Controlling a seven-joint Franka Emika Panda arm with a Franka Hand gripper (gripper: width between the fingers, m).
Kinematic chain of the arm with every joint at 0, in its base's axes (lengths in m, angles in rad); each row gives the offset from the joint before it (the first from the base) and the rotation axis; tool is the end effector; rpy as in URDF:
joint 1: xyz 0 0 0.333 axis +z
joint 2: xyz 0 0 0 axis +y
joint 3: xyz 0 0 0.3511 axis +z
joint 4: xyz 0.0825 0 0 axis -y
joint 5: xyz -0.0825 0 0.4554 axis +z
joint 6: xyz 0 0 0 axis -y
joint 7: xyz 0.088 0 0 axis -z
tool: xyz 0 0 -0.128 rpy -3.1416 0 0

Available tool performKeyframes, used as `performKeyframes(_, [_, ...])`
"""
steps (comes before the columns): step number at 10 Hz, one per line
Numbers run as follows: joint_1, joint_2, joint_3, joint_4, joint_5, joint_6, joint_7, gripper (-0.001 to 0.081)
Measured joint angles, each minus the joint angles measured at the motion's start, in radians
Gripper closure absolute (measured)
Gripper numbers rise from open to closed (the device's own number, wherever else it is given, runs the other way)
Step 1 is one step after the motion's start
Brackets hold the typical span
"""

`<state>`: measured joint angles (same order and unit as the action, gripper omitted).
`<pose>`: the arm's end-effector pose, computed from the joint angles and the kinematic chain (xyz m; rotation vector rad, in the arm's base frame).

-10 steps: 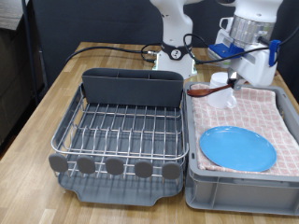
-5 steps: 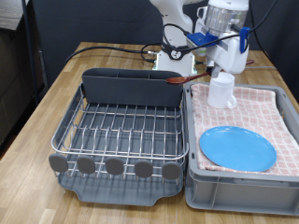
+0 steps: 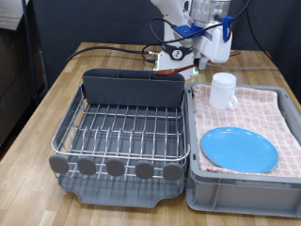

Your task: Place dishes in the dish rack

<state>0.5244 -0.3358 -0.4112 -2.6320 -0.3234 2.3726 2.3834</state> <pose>0.4526 0.0546 0.3185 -1.6429 2.6356 -0.1772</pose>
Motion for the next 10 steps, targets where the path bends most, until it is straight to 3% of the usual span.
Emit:
performKeyframes(4, [-0.111, -0.053, -0.035, -0.058, -0.001, -0.026, 0.112, 0.072])
performKeyframes(7, [-0.195, -0.132, -0.05, -0.135, -0.021, -0.04, 0.116, 0.072])
performKeyframes(10, [-0.243, -0.197, -0.066, -0.201, -0.042, -0.039, 0.095, 0.072])
